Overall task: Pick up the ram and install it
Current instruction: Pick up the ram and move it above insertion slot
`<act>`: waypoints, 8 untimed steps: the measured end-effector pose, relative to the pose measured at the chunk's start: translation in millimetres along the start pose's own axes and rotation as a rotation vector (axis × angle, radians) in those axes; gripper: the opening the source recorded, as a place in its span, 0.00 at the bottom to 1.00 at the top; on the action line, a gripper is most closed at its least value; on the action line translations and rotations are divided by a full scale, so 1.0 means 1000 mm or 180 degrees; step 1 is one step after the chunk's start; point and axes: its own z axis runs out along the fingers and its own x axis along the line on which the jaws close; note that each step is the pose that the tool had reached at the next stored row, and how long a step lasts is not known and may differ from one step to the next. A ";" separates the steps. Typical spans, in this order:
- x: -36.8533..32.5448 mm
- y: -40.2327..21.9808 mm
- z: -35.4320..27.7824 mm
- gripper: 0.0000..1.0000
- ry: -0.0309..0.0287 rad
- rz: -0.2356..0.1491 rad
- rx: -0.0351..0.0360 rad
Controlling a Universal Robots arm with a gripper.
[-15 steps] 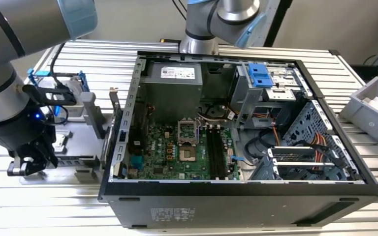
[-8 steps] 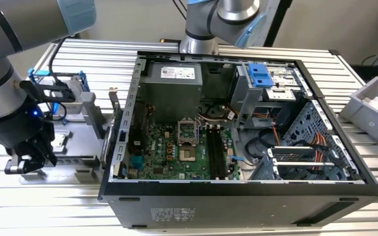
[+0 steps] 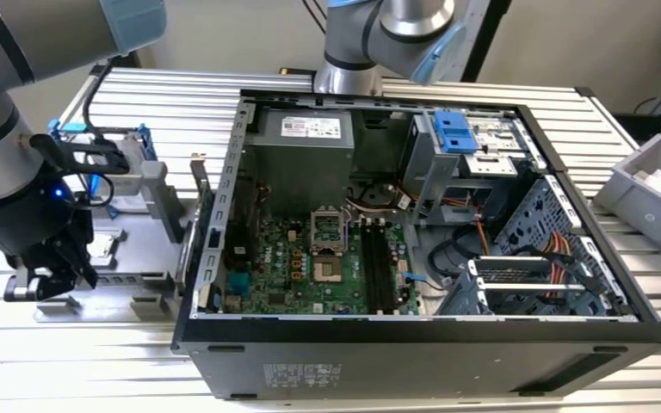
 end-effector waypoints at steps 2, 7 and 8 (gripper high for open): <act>0.0000 0.0000 -0.0016 0.00 0.0000 0.0000 0.0000; -0.0001 0.0001 -0.0055 0.00 0.0000 0.0000 0.0000; -0.0001 0.0000 -0.0063 0.00 0.0000 0.0000 0.0000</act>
